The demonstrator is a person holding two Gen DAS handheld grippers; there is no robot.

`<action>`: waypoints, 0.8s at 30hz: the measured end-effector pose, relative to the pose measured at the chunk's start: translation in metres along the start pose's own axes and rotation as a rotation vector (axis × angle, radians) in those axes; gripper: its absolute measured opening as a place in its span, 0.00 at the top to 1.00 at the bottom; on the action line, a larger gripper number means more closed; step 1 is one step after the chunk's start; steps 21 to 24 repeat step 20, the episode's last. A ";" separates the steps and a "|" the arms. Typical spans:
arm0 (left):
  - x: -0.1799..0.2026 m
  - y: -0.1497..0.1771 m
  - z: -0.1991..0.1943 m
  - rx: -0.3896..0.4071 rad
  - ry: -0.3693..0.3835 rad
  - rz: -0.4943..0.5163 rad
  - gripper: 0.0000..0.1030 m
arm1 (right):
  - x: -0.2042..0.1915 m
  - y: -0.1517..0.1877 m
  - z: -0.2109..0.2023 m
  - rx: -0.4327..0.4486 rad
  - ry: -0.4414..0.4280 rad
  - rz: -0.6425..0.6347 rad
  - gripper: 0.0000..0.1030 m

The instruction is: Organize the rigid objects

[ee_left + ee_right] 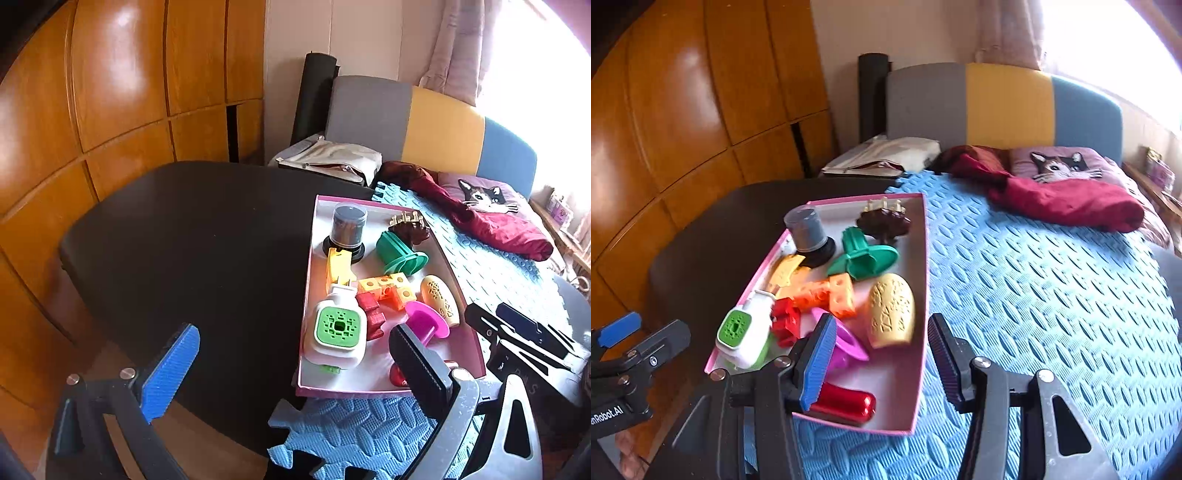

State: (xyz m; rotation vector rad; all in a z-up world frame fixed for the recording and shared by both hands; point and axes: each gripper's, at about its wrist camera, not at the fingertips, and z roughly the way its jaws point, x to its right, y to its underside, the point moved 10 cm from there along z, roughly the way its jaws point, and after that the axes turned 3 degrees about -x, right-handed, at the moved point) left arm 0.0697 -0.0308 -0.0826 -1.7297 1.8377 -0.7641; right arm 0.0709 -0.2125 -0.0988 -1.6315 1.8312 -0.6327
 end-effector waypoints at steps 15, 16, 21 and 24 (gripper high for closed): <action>0.008 -0.001 -0.018 0.062 0.005 0.002 0.03 | -0.005 0.000 -0.015 0.045 0.013 -0.017 0.50; 0.009 -0.001 -0.018 0.066 0.007 0.004 0.04 | -0.006 0.000 -0.015 0.045 0.013 -0.021 0.50; 0.008 -0.001 -0.016 0.058 0.018 -0.001 0.04 | -0.009 0.001 -0.014 0.038 0.007 -0.031 0.50; 0.008 -0.001 -0.016 0.058 0.018 -0.001 0.04 | -0.009 0.001 -0.014 0.038 0.007 -0.031 0.50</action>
